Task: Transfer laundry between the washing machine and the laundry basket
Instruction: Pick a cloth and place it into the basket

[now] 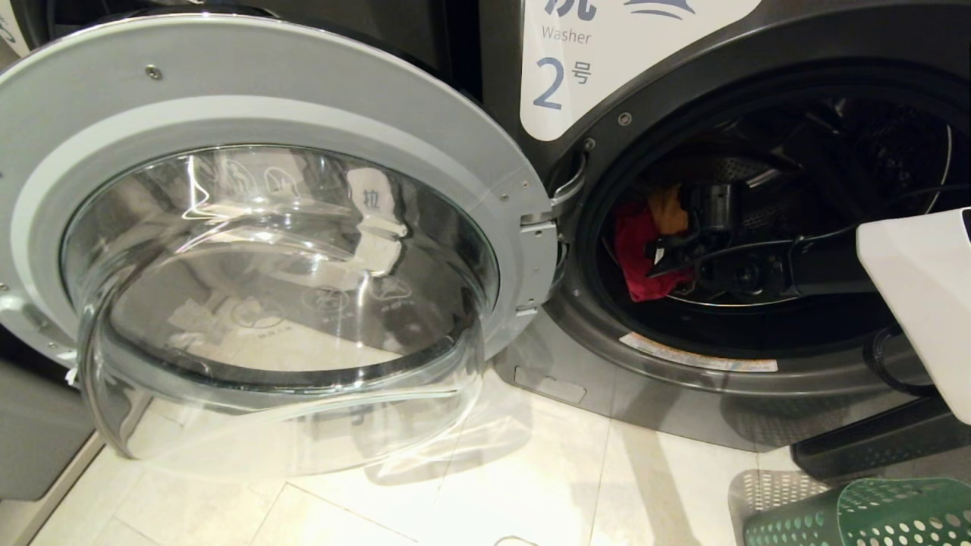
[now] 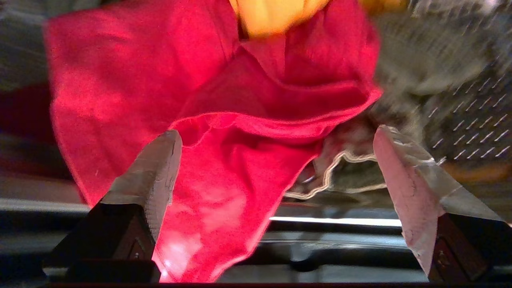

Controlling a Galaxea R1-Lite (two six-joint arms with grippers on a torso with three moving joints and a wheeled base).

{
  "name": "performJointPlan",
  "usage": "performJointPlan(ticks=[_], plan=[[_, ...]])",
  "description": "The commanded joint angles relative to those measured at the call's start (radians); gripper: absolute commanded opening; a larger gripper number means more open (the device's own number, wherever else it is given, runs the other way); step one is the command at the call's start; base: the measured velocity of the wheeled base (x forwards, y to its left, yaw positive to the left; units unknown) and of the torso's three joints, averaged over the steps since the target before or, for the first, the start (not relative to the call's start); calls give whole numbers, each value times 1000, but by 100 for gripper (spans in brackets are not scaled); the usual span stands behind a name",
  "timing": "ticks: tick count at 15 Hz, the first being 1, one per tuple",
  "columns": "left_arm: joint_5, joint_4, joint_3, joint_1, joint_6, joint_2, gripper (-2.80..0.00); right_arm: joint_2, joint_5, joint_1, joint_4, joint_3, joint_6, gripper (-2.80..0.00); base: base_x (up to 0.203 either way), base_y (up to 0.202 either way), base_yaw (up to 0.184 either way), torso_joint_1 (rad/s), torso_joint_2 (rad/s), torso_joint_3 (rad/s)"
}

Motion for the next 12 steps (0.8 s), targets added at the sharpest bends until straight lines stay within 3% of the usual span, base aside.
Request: performJointPlan(ticks=[1, 3, 7, 12], plan=[[0, 0, 0, 0, 0, 0, -280, 71, -1, -4, 127, -132, 79, 0, 0, 0, 0, 0, 0, 0], [0, 0, 0, 0, 0, 0, -280, 108, 3, -41, 255, -203, 119, 0, 0, 0, 0, 0, 0, 0], [0, 0, 0, 0, 0, 0, -280, 131, 7, -106, 261, -201, 158, 0, 0, 0, 0, 0, 0, 0], [0, 0, 0, 0, 0, 0, -280, 152, 47, -132, 256, -202, 175, 0, 0, 0, 0, 0, 0, 0]])
